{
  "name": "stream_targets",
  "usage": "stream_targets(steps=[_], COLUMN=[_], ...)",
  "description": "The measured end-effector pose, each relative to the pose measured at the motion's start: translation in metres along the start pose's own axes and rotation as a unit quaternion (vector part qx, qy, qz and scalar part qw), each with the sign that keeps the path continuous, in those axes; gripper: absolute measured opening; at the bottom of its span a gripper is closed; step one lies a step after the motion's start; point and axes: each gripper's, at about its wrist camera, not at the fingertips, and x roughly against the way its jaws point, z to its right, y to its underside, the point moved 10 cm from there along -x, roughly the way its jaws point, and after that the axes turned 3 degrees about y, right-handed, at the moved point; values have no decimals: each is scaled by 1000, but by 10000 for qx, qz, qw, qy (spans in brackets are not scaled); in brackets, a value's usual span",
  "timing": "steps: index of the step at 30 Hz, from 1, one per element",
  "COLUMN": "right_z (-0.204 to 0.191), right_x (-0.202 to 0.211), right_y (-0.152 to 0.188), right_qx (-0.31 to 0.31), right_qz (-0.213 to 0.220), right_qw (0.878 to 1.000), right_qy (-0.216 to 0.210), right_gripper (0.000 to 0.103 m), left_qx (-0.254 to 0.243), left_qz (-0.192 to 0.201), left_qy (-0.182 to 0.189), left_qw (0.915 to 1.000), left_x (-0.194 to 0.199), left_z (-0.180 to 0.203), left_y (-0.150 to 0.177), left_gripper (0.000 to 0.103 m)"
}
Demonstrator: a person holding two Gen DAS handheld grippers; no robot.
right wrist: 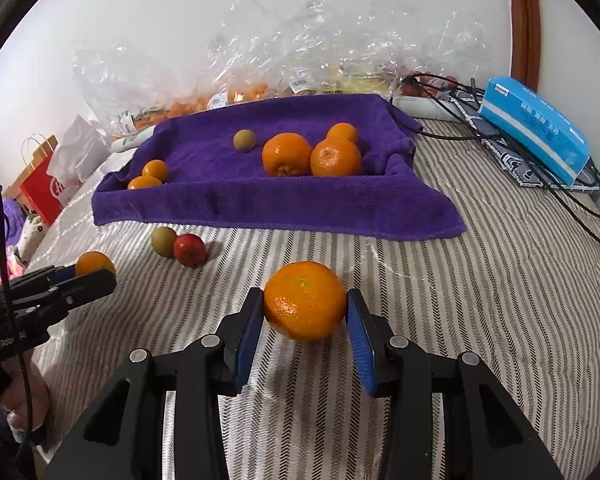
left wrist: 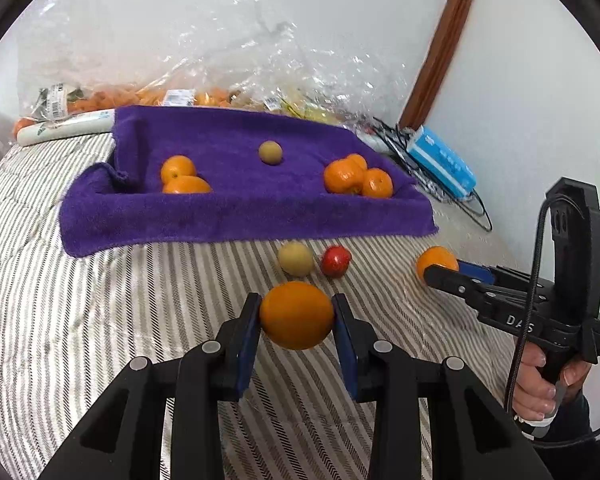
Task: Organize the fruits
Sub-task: 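Carry both held oranges over the purple towel and lower them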
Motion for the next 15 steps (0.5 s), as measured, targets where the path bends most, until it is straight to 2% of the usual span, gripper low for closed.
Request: stream_targets(steps=[5, 9, 15], right_z=[-5, -10, -16], right_x=[16, 24, 26], right_y=[-27, -58, -110], right_qx=[211, 339, 363], right_qz=[271, 498, 897], right_qw=[9994, 9982, 9953], right_qy=[36, 20, -30], right_gripper=[41, 41, 41], left_qx=[121, 95, 222], left_qz=[161, 327, 610], left_qy=[-167, -297, -688], left_qw=[9997, 9990, 9955], left_x=[9, 18, 21], left_z=[-12, -20, -38], left_y=[-19, -47, -92], left_gripper=[33, 33, 33])
